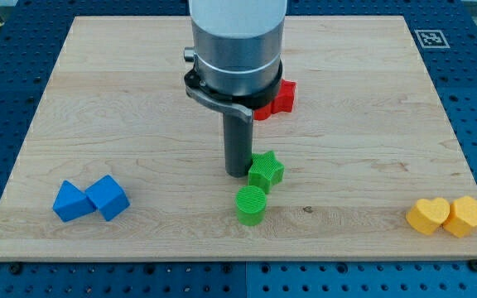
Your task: Place the green star right to the green circle
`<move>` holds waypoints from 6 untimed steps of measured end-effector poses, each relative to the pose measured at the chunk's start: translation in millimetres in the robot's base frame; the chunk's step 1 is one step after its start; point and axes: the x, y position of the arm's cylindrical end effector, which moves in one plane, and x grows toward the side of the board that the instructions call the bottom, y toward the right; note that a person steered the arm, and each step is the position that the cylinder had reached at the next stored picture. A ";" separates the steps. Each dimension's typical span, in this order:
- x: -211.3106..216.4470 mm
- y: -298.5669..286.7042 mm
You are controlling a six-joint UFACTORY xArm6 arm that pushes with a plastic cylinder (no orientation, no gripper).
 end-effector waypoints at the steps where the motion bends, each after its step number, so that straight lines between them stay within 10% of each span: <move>1: -7.4 7.5; 6: 32.5 71.2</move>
